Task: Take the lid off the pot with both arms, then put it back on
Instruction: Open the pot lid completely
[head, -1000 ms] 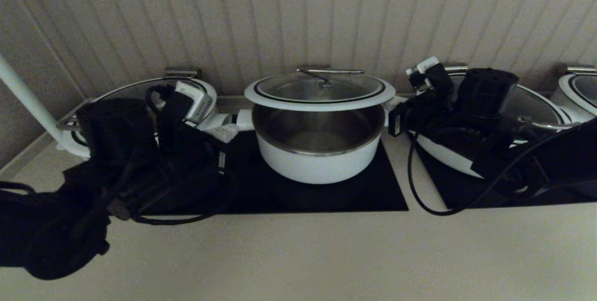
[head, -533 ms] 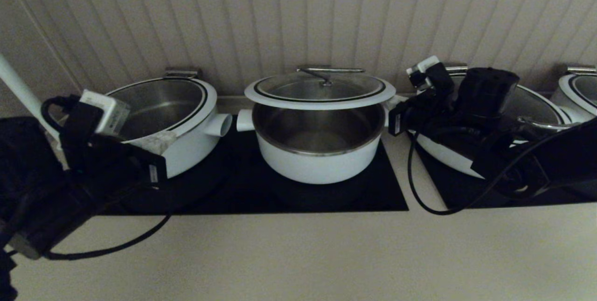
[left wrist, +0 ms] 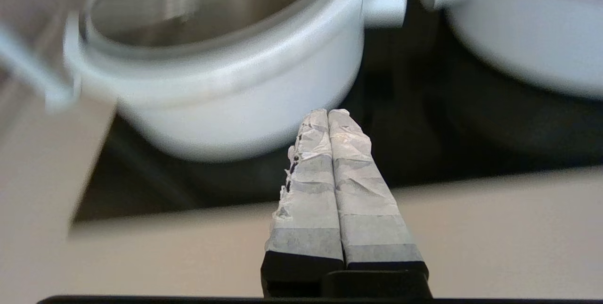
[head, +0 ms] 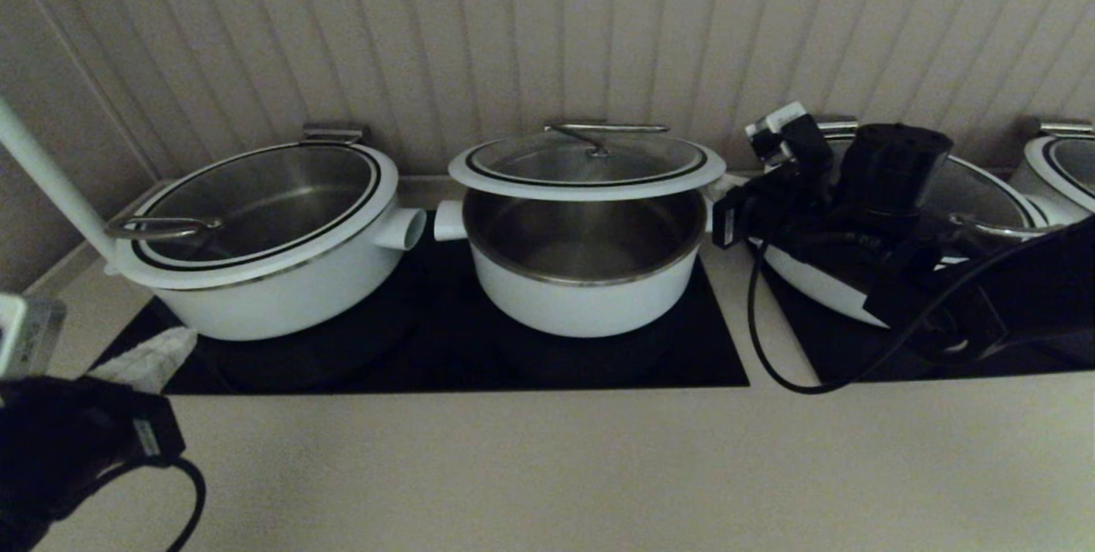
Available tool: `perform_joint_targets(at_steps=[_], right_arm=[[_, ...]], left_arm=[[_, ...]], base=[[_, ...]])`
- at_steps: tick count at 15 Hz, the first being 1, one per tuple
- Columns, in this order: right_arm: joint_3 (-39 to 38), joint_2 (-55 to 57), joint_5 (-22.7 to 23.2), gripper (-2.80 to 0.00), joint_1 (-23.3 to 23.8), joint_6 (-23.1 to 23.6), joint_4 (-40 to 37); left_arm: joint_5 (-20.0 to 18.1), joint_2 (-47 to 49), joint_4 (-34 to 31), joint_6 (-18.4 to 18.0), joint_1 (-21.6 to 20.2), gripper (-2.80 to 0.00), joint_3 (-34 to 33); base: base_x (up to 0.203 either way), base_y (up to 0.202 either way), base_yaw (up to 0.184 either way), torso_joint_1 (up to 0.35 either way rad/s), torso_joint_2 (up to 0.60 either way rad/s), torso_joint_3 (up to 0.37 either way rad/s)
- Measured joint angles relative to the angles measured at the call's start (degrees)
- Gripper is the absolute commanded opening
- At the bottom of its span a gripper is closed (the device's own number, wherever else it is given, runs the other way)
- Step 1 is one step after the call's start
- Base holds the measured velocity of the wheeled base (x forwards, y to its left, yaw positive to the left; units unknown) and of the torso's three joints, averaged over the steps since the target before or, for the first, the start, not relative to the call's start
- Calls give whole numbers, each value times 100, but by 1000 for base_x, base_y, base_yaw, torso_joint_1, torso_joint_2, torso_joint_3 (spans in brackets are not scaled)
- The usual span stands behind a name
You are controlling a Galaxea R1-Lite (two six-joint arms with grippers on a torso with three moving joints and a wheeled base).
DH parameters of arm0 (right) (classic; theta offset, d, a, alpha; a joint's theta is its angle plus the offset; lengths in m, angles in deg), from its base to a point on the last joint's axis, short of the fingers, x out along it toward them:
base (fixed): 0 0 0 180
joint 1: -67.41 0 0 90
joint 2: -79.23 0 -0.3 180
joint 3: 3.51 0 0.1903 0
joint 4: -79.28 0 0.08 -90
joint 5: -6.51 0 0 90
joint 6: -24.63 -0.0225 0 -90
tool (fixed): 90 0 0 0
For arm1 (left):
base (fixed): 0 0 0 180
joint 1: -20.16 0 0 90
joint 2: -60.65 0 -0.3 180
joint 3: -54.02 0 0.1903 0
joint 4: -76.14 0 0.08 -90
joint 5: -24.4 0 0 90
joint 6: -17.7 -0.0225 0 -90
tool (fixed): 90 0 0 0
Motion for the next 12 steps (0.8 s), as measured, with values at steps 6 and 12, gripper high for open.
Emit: perform_joint_targets(at_steps=[6, 12], right_arm=[[0, -22, 0, -280, 0, 2, -3], [0, -32, 0, -280, 7, 9, -1]], left_arm=[[28, -2014, -1635, 553, -62, -280, -669], [24, -4789, -4408, 435, -271, -280, -680]], base=[[0, 0, 0, 0, 0, 0], [0, 0, 0, 0, 0, 0]])
